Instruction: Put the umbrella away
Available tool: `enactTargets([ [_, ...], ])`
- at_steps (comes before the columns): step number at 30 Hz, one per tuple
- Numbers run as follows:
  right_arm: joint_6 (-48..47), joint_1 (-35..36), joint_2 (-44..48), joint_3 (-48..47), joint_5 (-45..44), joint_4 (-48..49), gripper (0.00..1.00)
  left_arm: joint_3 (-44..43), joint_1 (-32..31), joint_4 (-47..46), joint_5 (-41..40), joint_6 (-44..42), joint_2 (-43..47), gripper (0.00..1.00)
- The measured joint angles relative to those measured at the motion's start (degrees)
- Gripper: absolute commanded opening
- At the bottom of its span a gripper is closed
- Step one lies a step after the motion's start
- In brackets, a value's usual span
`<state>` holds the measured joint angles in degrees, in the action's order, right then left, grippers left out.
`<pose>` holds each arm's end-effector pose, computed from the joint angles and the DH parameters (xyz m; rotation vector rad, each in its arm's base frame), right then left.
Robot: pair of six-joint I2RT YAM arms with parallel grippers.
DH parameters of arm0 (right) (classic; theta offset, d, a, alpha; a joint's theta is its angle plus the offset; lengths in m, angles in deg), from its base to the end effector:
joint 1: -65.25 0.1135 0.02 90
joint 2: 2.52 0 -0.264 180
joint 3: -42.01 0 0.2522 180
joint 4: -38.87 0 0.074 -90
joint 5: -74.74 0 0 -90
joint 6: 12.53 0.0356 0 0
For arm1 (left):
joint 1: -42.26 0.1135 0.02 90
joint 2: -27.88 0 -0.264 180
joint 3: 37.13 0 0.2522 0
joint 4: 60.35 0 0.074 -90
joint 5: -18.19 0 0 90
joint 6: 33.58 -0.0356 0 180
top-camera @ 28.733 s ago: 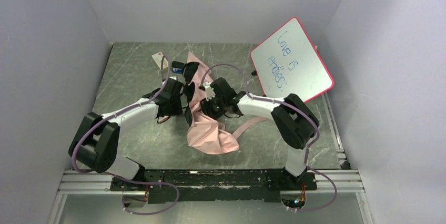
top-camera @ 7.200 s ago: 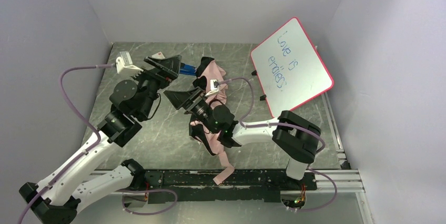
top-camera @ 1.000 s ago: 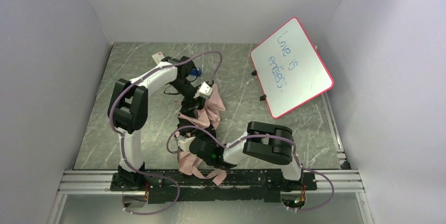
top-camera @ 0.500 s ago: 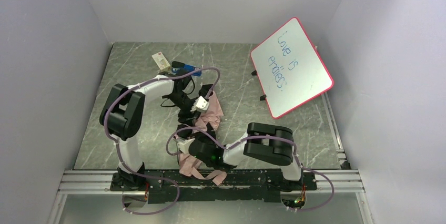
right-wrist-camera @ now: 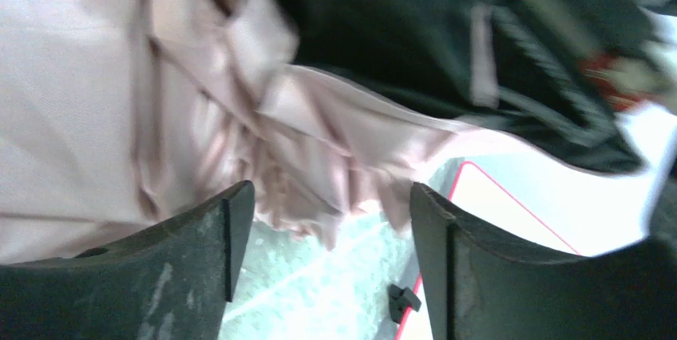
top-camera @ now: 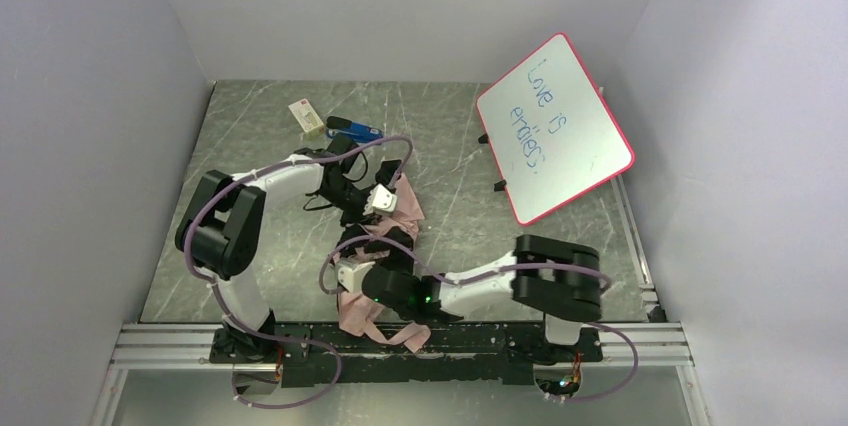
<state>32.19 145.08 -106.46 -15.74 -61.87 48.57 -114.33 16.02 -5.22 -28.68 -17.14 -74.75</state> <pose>0.0850 0.3275 0.1292 -1.5618 1.2965 -0.5190 0.2780 -0.1641 0.1642 2.0178 1.5896 -0.8443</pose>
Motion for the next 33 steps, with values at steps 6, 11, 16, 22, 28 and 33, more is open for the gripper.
enactTargets([
  [6,11.5,1.5,15.4,1.7,-0.6,-6.4,0.86,4.2,0.3,-5.5,-0.3,2.8,2.9,0.17],
  [11,26.4,3.5,30.9,7.4,0.1,-11.3,0.85,8.9,1.3,-11.3,-0.2,5.6,6.5,0.19],
  [16,41.8,-0.8,43.4,12.5,4.3,-15.0,0.86,14.6,2.2,-18.9,-1.6,11.7,11.4,0.23],
  [22,53.2,-28.3,44.8,10.6,28.4,-18.9,0.9,24.8,1.6,-33.2,-7.4,23.5,20.4,0.24],
  [28,54.3,-43.6,35.1,2.8,56.6,-20.9,0.97,29.8,-0.7,-42.9,-13.7,28.0,22.9,0.19],
  [33,53.1,-49.9,25.1,-4.9,73.3,-22.0,0.97,31.3,-4.0,-48.0,-19.4,28.3,22.9,0.18],
])
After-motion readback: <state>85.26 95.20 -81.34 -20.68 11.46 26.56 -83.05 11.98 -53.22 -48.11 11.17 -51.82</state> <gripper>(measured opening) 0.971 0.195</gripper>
